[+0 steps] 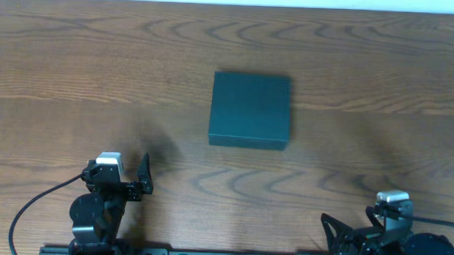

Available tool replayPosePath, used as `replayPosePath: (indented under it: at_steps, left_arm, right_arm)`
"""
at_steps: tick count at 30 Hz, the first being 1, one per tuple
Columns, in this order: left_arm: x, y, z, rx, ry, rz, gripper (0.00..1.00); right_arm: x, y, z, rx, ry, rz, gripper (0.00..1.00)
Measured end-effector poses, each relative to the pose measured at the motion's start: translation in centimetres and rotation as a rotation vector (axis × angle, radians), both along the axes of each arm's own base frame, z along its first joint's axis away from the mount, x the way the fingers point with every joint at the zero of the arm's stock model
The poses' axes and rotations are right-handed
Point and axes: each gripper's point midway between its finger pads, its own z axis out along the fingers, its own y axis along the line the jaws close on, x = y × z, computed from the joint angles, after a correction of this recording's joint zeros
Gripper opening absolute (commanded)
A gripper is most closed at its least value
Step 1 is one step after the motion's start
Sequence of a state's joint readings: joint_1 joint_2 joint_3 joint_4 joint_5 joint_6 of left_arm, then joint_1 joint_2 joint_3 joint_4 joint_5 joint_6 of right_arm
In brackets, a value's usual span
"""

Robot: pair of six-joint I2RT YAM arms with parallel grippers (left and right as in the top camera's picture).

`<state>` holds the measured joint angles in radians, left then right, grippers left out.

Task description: Pack container

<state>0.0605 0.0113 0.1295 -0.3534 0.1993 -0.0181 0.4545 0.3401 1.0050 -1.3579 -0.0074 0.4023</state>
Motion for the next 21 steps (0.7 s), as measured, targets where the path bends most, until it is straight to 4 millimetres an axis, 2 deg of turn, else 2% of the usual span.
replayPosePath:
  at_steps: [15, 17, 21]
  left_arm:
    - [0.0, 0.0, 0.0, 0.0, 0.0, 0.0, 0.95]
    - [0.0, 0.0, 0.0, 0.0, 0.0, 0.0, 0.95]
    - [0.0, 0.0, 0.0, 0.0, -0.002, 0.0, 0.95]
  right_arm:
    - [0.2, -0.1, 0.1, -0.004, -0.008, -0.008, 0.99]
    - [0.7, -0.2, 0.7, -0.001, -0.04, -0.023, 0.99]
    - [3.3, -0.6, 1.9, -0.002, -0.18, -0.088, 0.99]
